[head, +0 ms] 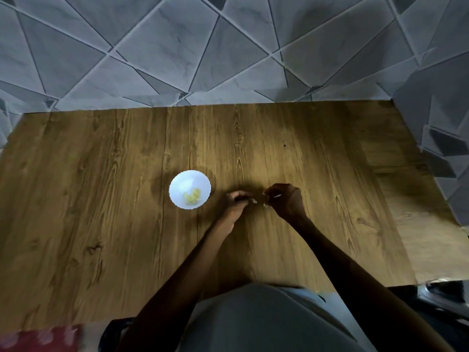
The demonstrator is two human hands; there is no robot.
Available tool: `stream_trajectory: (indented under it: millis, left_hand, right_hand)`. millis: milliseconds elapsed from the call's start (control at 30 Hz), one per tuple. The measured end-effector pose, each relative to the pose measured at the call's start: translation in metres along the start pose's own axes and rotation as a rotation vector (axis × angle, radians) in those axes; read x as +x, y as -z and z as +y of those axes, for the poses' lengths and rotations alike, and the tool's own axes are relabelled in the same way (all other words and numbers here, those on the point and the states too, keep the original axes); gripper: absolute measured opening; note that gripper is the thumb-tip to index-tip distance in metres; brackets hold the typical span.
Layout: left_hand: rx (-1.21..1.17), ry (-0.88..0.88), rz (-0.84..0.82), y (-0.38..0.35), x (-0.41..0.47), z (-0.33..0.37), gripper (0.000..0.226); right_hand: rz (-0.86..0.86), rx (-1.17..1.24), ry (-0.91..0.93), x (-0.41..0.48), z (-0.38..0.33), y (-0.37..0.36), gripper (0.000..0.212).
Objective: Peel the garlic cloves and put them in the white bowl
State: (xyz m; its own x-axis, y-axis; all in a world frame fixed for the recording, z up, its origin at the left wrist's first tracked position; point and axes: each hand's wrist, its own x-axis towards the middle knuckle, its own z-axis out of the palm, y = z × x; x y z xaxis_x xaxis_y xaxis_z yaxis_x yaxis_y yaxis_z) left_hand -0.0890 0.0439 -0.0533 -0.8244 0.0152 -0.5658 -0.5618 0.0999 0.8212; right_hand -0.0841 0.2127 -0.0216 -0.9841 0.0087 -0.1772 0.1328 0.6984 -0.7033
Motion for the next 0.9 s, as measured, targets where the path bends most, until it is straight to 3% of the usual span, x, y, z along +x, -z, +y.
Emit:
stream_trajectory:
  millis: [200,333,500,700,900]
  left_hand:
    - [-0.035,0.008,-0.013,0.001,0.000,-0.001,0.028]
    - [0.012,0.056,0.033,0.000,0.002,0.000,0.035]
    - [0.051,-0.024,0.053,-0.003,0.000,0.000,0.037]
    - [0.126,-0.104,0.044,-0.002,-0.006,0.009,0.026]
    - [0.102,-0.017,0.073,-0.006,-0.008,0.011,0.034]
  right_hand:
    - [0.029,-0.352,0.169,-0.009,-0.001,-0.008,0.022]
    - [0.052,-0.244,0.155,-0.010,-0.010,-0.007,0.016]
    - [-0.006,-0.032,0.075,-0.007,-0.010,-0.005,0.005]
    - [-0.060,-0.016,0.057,-0.007,-0.009,-0.004,0.010]
    - [-0.024,-0.108,0.082,-0.013,-0.015,-0.008,0.006]
